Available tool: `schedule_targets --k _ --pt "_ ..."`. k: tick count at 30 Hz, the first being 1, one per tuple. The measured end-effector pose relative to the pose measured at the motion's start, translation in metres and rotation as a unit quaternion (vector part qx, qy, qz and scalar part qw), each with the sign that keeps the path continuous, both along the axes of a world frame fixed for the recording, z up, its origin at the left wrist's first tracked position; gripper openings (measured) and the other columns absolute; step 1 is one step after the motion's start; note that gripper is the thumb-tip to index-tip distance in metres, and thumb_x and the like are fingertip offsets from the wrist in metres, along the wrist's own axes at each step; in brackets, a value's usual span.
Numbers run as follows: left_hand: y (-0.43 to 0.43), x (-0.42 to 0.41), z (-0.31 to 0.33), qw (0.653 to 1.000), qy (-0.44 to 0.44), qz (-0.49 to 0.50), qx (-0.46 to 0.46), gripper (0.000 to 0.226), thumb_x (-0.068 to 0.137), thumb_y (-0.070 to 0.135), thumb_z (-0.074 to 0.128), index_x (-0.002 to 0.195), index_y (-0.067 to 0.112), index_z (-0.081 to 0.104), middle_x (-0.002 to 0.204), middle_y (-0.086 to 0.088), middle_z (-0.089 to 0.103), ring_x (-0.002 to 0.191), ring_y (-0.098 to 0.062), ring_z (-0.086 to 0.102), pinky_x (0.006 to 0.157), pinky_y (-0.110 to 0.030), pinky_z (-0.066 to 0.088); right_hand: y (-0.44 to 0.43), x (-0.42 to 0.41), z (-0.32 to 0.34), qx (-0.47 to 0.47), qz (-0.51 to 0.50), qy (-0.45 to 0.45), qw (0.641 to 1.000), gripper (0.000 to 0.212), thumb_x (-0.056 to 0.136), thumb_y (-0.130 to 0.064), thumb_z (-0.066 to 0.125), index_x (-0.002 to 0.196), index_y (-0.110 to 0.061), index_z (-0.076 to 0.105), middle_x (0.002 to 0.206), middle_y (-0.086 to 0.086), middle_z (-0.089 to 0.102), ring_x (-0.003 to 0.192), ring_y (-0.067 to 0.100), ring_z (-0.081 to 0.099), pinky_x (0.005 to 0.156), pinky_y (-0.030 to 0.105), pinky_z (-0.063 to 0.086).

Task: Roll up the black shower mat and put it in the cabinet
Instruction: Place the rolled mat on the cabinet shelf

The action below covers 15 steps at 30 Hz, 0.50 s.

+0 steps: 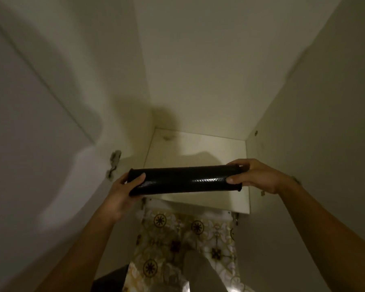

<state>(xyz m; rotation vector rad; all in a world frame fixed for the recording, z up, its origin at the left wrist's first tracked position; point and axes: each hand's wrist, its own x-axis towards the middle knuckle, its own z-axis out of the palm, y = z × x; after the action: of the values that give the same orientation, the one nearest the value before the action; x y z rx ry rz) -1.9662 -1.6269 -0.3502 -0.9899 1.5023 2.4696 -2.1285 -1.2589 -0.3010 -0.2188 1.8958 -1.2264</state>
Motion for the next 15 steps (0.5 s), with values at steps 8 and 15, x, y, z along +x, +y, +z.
schedule_targets --k 8,15 --pt "-0.017 -0.127 -0.045 0.995 -0.101 -0.02 0.006 0.068 0.051 0.043 0.091 0.106 0.007 0.072 0.09 -0.007 0.066 0.08 -0.021 0.062 0.051 -0.026 0.049 -0.006 -0.052 -0.094 -0.138 -0.29 -0.086 0.943 0.055 0.066 -0.012 0.084 0.118 -0.005 0.068 0.122 0.018 0.068 0.114 0.029 0.065 0.094 0.038 0.053" --pt "-0.017 -0.265 -0.084 0.991 -0.128 0.018 0.026 0.056 0.051 0.044 0.089 0.093 0.009 0.076 0.075 -0.002 0.069 0.068 -0.015 0.057 0.051 -0.03 0.035 -0.033 -0.157 -0.152 -0.186 -0.405 -0.118 0.887 0.045 0.077 -0.014 0.074 0.12 -0.004 0.066 0.116 0.019 0.071 0.107 0.035 0.068 0.088 0.047 0.058"
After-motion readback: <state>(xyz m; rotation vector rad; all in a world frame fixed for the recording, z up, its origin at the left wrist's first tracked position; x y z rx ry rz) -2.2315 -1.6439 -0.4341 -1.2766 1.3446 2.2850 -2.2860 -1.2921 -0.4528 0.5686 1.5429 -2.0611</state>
